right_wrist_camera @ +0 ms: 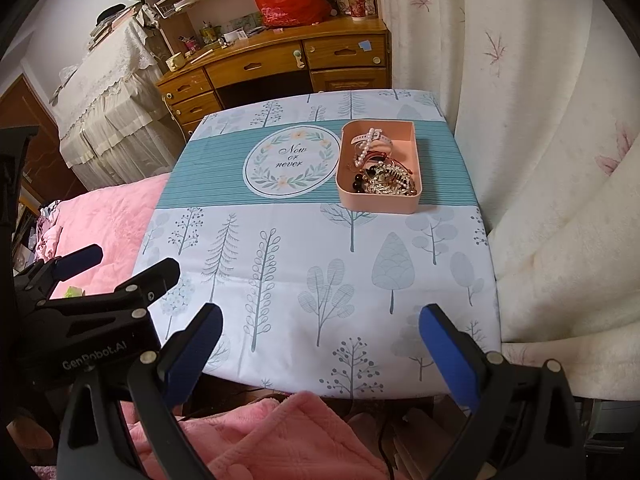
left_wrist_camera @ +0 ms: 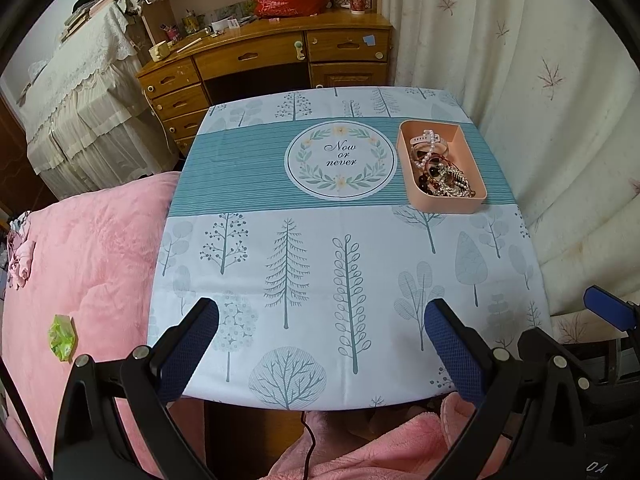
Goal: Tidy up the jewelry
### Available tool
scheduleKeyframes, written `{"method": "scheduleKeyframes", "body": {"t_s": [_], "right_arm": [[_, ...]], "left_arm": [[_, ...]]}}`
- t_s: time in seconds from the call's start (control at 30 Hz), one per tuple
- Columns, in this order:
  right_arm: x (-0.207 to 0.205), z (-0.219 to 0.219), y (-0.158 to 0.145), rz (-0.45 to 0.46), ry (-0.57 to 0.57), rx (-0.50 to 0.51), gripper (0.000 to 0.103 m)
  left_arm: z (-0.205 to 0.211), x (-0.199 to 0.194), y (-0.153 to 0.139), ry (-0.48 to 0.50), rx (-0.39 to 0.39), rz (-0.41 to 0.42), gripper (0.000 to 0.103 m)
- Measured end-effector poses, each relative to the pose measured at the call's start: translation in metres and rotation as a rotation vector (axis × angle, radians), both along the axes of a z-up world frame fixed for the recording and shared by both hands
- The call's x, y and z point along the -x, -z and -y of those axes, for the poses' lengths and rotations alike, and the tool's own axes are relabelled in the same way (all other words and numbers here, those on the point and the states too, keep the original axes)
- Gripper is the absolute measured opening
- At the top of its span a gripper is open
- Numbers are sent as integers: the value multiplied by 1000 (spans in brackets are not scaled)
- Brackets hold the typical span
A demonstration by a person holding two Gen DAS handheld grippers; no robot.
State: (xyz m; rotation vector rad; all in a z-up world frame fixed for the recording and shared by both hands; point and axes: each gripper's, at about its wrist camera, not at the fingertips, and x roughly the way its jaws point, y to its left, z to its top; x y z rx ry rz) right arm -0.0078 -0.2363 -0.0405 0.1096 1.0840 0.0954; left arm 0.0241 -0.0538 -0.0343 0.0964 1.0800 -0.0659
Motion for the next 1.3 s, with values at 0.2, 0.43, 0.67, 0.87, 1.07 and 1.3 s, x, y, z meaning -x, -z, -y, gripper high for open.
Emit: {"method": "scheduleKeyframes", "body": {"t_s": [0.2,0.43,0.67,0.87,1.07,1.3], "right_arm": [[0,0,0,-1,0,-1,99],[0,1,0,-1,0,0,99],[-1,1,0,-2,0,0,99],[-1,1,0,-2,0,0,99],[-1,2,1,-2,1,0,99],[-2,3,2,-4,2,-1,99]], "left_arm": [[0,0,0,-1,0,-1,102],[1,-1,0,-2,0,-4,102],[1,-1,0,-1,0,-4,102],[1,-1,0,-2,0,-4,102],[1,-1,-1,-1,-1,-2,102],[1,-1,0,-4,0,-4,102]]}}
